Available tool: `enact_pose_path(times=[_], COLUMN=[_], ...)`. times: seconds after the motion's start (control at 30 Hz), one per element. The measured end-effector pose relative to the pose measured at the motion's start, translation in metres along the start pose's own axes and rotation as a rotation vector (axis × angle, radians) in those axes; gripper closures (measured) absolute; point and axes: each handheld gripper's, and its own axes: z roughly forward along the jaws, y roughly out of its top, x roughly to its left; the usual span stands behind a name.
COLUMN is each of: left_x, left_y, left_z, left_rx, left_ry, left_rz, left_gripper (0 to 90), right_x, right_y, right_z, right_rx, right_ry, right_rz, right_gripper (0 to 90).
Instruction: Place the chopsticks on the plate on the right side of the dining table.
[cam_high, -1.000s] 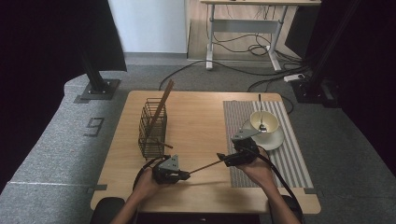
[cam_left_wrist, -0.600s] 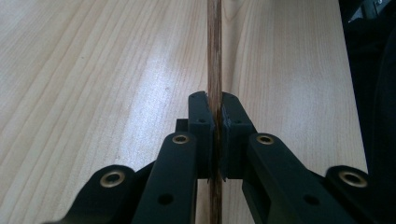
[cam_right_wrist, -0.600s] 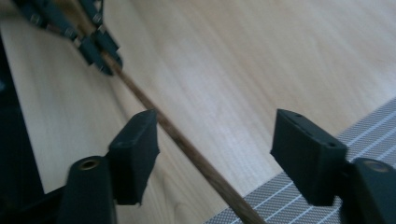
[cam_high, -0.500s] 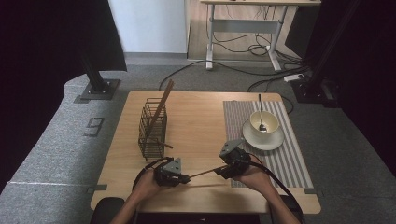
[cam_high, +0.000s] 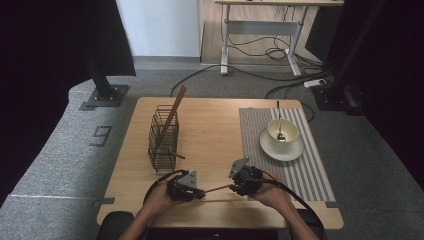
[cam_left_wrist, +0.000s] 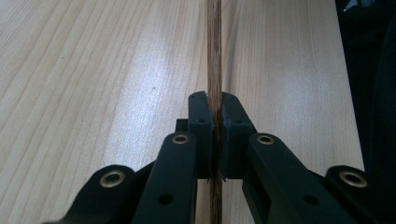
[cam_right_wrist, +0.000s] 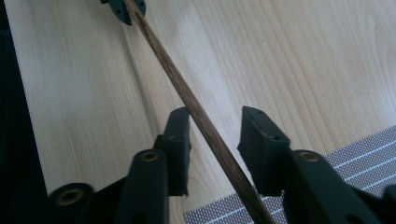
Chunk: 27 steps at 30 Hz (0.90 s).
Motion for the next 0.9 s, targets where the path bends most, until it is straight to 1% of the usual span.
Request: enact_pose_path(times=[0.07,0.17,0.3,0.37,0.5,0.53,0.57,0.63,0.77,0.8,0.83,0.9], left_x=[0.001,0.001,0.003,0.004,0.007,0.007,0.008,0.009,0.012,0.014,0.014,0.016], left_y=[0.0,-0.001,-0.003,-0.005,-0.007,-0.007,-0.008,-0.008,-0.01,-0.011,-0.011,-0.012], left_z=[0.0,0.0,0.0,-0.001,-0.005,-0.006,-0.006,-0.005,-0.004,-0.005,-0.004,-0.005], left_rx=[0.001,-0.002,-0.003,-0.014,-0.046,-0.053,-0.058,-0.067,-0.076,-0.075,-0.083,-0.079], left_ry=[-0.002,-0.001,0.015,0.033,0.08,0.084,0.095,0.114,0.152,0.157,0.16,0.17], left_rz=[0.004,0.004,-0.008,-0.018,-0.038,-0.047,-0.055,-0.079,-0.12,-0.125,-0.14,-0.148], left_gripper=[84.7,84.5,82.6,80.1,69.9,67.4,64.6,55.5,40.9,38.4,36.4,31.9], right_x=[0.001,0.003,0.005,0.005,0.01,0.011,0.012,0.012,0.008,0.007,0.005,0.003], right_y=[0.0,0.002,0.004,0.004,0.005,0.005,0.005,0.005,0.001,-0.001,-0.002,-0.005], right_z=[0.0,0.0,0.002,0.003,0.003,0.002,0.002,0.001,-0.004,-0.005,-0.007,-0.011], right_rx=[0.006,0.019,0.042,0.047,0.033,0.027,0.023,0.031,0.034,0.031,0.029,0.032], right_ry=[-0.006,-0.016,0.005,0.031,0.085,0.104,0.109,0.097,0.078,0.073,0.07,0.059], right_rz=[-0.011,-0.046,-0.071,-0.079,-0.102,-0.107,-0.11,-0.112,-0.096,-0.089,-0.087,-0.079], right_gripper=[66.4,68.4,72.5,75.4,82.2,83.1,83.2,83.2,83.2,83.2,83.2,83.1])
